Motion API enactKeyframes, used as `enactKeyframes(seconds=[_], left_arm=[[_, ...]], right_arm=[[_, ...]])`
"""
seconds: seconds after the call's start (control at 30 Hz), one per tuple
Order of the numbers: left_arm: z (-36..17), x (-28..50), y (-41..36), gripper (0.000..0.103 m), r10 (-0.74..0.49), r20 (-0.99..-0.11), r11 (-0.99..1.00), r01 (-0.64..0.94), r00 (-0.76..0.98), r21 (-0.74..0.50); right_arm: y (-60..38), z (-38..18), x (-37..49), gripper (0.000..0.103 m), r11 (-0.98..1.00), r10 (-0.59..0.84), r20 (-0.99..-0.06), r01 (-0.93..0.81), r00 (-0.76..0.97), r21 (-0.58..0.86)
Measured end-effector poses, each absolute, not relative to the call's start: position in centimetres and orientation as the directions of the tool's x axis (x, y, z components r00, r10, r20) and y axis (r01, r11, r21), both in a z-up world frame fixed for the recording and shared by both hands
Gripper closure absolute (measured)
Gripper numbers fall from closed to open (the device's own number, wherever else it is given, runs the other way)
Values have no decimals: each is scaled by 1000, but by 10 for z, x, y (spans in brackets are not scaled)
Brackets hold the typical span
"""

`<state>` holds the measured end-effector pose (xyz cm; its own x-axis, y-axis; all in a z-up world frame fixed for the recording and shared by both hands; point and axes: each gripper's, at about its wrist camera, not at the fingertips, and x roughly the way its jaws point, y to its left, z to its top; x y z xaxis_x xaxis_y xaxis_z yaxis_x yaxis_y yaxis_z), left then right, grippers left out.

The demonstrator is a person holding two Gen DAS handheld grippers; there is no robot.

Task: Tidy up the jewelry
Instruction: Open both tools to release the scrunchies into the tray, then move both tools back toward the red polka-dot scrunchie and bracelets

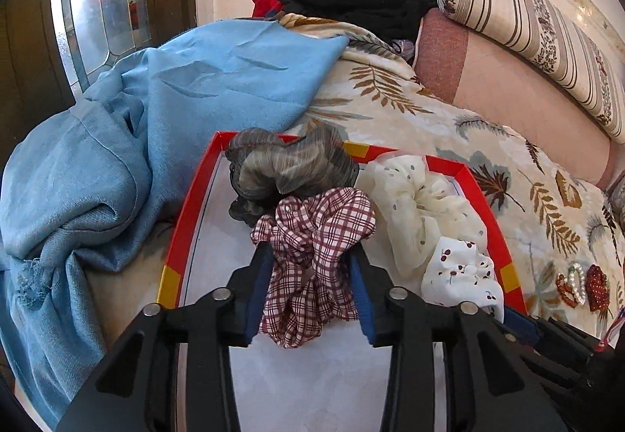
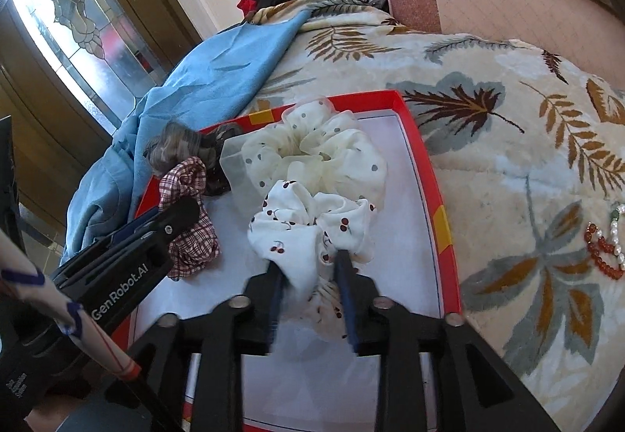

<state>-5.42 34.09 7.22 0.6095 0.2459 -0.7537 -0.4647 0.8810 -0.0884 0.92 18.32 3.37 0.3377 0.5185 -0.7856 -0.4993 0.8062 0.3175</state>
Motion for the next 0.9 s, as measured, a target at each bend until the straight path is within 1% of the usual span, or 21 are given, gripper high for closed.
enactKeyframes(seconds=[0.03,0.2,0.27,0.43,0.67,0.83,0.9], left_arm=[[73,-54,341,62,247,-752,881,-465,611,-89],[75,-55,341,57,244,-746,880,-465,619,-99],[77,-56,341,54,246,-740,880,-464,627,-101],[85,-59,340,54,248,-715,880,-461,654,-116],[100,-62,333,54,264,-655,878,-458,708,-141],[110,-59,311,54,241,-611,904,-403,754,-142],[112,-56,297,54,233,-598,919,-375,767,-123]], right_arm=[[183,35,9,55,803,524,-782,-501,336,322],[182,43,5,53,793,536,-770,-519,347,319],[181,46,2,52,791,538,-765,-525,354,313],[175,55,0,52,789,547,-752,-527,368,315],[152,72,0,52,789,564,-725,-518,396,331],[124,79,1,52,799,560,-714,-501,419,333],[110,81,2,52,805,557,-711,-490,429,335]])
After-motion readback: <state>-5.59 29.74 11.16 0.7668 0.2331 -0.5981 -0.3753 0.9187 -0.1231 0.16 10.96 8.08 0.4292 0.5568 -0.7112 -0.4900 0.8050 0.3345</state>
